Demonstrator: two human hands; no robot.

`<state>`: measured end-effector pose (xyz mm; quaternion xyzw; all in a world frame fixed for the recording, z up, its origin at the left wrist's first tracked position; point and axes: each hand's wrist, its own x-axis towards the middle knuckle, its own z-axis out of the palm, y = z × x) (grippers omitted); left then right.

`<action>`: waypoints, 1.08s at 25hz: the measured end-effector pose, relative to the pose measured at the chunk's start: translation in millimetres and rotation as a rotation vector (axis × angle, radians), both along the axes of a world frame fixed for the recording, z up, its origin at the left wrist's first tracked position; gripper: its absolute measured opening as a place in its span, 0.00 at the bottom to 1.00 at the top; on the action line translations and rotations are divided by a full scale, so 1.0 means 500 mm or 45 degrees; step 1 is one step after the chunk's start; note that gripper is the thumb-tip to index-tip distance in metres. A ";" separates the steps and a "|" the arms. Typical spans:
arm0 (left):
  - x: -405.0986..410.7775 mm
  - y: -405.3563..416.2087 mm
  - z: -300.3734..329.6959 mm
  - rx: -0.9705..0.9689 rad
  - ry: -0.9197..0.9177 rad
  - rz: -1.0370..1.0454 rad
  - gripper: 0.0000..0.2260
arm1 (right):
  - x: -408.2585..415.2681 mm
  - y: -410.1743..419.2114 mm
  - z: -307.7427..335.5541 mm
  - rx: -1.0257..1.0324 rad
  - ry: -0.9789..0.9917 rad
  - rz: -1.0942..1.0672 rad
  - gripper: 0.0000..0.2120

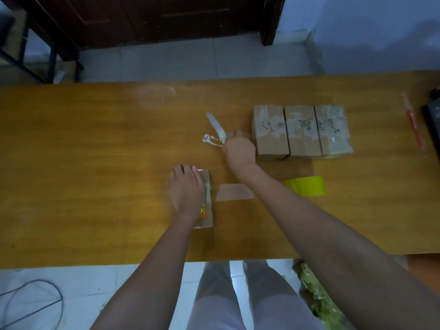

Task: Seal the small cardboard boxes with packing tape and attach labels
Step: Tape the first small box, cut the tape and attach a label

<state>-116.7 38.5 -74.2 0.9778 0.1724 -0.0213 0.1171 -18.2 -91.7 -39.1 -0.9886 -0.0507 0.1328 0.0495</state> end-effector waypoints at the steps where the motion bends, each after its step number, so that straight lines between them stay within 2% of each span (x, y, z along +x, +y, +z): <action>1: 0.000 0.000 0.000 -0.009 0.005 0.005 0.17 | 0.016 0.002 0.019 0.070 -0.106 -0.008 0.12; 3: 0.001 -0.003 0.002 -0.022 0.027 0.012 0.18 | 0.030 -0.012 0.065 0.307 -0.310 -0.084 0.11; 5: 0.000 -0.005 0.005 -0.023 0.043 0.022 0.18 | 0.013 -0.044 0.097 0.565 -0.376 -0.221 0.08; 7: -0.001 -0.005 0.008 -0.038 0.062 0.017 0.18 | -0.045 -0.073 0.094 0.725 -0.212 -0.325 0.09; 9: 0.000 -0.004 0.011 -0.054 0.073 0.014 0.18 | -0.135 -0.087 0.062 0.778 0.098 -0.396 0.11; 10: 0.001 -0.004 0.012 -0.053 0.076 0.015 0.18 | -0.186 -0.089 0.043 0.762 0.229 -0.402 0.11; 12: 0.002 -0.004 0.012 -0.049 0.080 0.018 0.18 | -0.269 -0.082 0.010 0.706 0.332 -0.366 0.13; 17: -0.001 -0.004 0.009 -0.054 0.076 0.015 0.19 | -0.358 -0.038 -0.039 0.488 0.311 -0.270 0.20; 21: -0.001 -0.005 0.011 -0.031 0.082 0.000 0.19 | -0.373 -0.002 -0.047 0.323 0.288 -0.261 0.19; 27: -0.002 0.000 0.005 -0.024 0.061 -0.016 0.18 | -0.384 0.018 -0.056 0.307 0.262 -0.199 0.16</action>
